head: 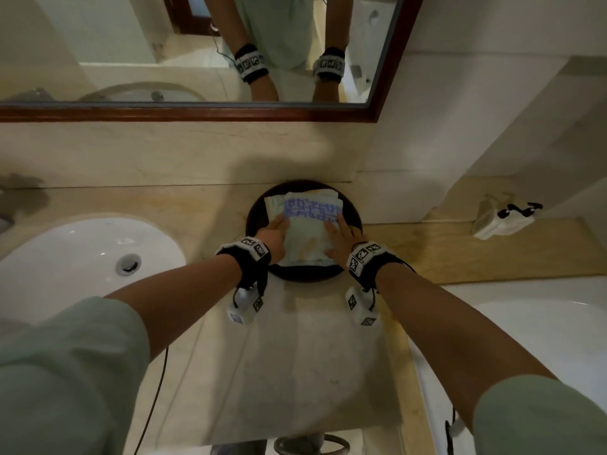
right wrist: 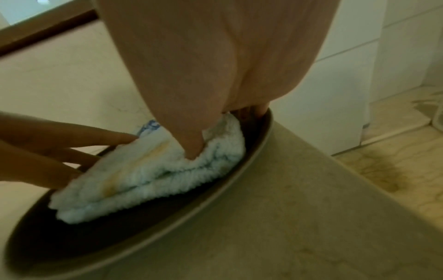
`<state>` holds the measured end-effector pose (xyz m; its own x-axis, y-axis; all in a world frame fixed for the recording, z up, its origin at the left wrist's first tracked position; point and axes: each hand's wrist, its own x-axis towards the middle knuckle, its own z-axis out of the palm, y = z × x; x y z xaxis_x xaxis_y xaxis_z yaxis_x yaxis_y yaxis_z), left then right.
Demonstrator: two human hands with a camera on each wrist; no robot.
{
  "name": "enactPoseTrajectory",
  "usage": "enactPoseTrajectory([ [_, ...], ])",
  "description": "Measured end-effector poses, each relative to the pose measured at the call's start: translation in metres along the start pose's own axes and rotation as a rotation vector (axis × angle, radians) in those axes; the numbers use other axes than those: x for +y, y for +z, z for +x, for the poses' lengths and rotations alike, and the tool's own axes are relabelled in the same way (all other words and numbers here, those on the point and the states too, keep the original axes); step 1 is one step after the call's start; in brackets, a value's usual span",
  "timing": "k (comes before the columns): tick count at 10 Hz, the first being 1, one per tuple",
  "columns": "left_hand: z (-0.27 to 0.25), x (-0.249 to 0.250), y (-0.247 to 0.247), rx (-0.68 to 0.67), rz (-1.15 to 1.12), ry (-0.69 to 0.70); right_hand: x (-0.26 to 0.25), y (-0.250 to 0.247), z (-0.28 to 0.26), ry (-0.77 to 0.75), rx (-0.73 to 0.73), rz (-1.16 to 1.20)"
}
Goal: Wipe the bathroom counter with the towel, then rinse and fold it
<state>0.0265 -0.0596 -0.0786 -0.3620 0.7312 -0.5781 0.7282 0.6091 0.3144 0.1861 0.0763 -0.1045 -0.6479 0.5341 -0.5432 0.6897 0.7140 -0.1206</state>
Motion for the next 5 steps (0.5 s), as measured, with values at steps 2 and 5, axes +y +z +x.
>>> enactPoseTrajectory([
  [2, -0.024, 0.013, -0.02, 0.029, -0.144, -0.126, -0.003, -0.019, -0.019, 0.043, 0.079, 0.127],
  [5, -0.07, 0.007, -0.046, 0.054, -0.424, -0.221, -0.018, -0.049, -0.006, -0.106, 0.048, 0.205],
])
